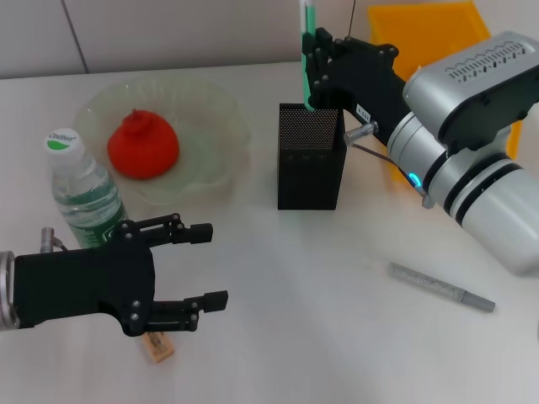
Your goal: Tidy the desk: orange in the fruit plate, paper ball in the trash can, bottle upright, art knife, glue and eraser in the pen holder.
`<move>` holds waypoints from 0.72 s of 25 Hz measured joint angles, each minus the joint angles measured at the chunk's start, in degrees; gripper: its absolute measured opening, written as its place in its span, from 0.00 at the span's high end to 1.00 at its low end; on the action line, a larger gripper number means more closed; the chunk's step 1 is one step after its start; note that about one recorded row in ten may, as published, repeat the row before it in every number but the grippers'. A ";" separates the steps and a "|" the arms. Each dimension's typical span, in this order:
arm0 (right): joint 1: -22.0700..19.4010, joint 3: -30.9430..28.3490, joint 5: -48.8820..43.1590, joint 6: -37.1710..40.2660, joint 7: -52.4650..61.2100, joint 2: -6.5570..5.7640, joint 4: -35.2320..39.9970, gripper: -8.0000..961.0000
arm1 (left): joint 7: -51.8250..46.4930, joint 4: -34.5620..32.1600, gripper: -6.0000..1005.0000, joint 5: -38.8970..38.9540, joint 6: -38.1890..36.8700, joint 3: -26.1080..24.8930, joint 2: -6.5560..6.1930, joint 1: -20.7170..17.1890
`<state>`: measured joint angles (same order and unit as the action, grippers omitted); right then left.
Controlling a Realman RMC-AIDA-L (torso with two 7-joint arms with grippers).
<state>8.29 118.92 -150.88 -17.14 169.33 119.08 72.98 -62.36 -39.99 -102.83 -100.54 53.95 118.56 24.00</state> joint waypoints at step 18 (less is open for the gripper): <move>0.58 0.87 -0.03 -0.01 -0.18 0.09 -2.60 0.90 | 0.57 0.53 0.24 -0.01 0.00 -0.05 0.08 0.40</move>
<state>8.87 119.79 -150.91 -17.15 169.15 119.17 70.38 -61.78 -39.46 -102.83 -100.54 53.90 118.65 24.40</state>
